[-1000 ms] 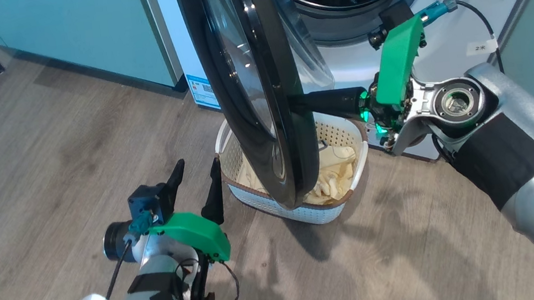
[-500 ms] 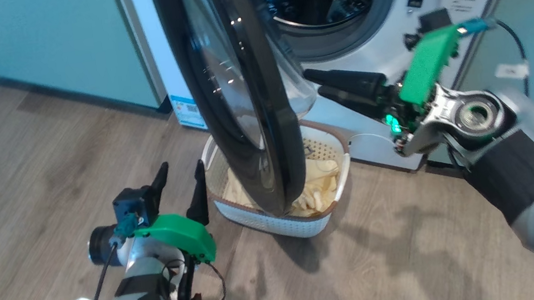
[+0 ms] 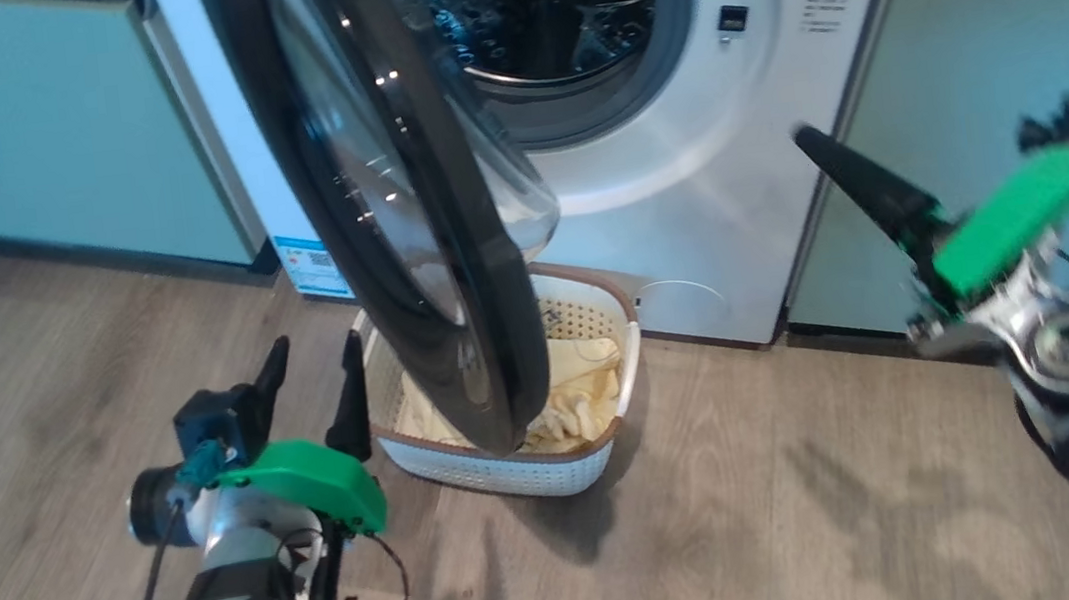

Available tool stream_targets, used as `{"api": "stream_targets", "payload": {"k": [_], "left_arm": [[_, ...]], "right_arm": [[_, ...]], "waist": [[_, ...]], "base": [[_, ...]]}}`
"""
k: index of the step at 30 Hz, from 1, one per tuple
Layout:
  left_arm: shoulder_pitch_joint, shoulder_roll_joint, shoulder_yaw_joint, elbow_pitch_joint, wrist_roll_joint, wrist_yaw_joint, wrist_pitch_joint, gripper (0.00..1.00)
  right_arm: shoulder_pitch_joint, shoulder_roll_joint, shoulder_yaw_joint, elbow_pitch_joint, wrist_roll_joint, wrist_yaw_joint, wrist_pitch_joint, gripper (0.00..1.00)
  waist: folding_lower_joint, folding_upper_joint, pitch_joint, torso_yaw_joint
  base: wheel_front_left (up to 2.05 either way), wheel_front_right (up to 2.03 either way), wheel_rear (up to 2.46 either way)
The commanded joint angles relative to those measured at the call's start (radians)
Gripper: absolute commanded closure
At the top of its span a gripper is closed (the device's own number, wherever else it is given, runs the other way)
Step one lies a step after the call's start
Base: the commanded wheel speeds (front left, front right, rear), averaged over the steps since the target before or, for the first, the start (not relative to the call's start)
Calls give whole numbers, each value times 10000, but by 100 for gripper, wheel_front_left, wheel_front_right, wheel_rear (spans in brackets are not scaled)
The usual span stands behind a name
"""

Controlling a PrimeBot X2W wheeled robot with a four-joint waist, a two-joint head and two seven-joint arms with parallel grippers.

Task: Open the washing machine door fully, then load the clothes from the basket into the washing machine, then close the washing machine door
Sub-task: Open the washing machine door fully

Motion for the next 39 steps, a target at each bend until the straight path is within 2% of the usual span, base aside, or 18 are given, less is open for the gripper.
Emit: {"api": "stream_targets", "payload": {"k": [1, 8, 9, 12, 15, 17, 24, 29, 35, 39], "left_arm": [[-268, 288, 438, -276, 107, -55, -63, 0], [-185, 439, 930, -319, 199, -150, -63, 0], [-141, 467, 1053, -340, 225, -171, -63, 0], [-64, 485, 1208, -374, 261, -200, -63, 0], [-8, 478, 1292, -384, 307, -232, -63, 0], [20, 472, 1336, -387, 336, -253, -63, 0], [23, 425, 1442, -392, 401, -313, -63, 0], [20, 375, 1458, -386, 440, -347, -63, 0], [19, 319, 1471, -356, 477, -376, -63, 0], [8, 307, 1484, -341, 486, -391, -63, 0]], "right_arm": [[9, -181, -27, -449, -241, 16, -350, 0], [937, -1054, -25, -694, -1090, 16, -2371, 0], [1107, -1288, 69, -601, -1430, 16, -3061, 0], [1338, -1626, 235, -333, -1946, 16, -4021, 0], [1550, -1868, 167, 10, -2576, 16, -4467, 0], [1719, -1894, -285, 162, -3008, 16, -4533, 0], [3073, -1191, -3140, -185, -6397, 16, -4546, 0], [4163, -405, -4492, -885, -8752, 16, -4548, 0], [5313, 380, -5110, -1717, -10854, 16, -4548, 0], [5720, 625, -5210, -1846, -11409, 16, -4549, 0]], "waist": [[0, 0, -37, -137], [0, 0, -129, -693], [0, 0, -147, -848], [0, 0, -165, -1045], [0, 0, -179, -1186], [0, 0, -181, -1252], [0, 0, -157, -1321], [0, 0, -162, -1260], [0, 0, -159, -1153], [0, 0, -149, -1103]], "base": [[0, 0, 0], [0, 0, 0], [0, 0, 0], [0, 0, 0], [0, 0, 0], [0, 0, 0], [0, 0, 0], [0, 0, 0], [0, 0, 0], [0, 0, 0]]}}
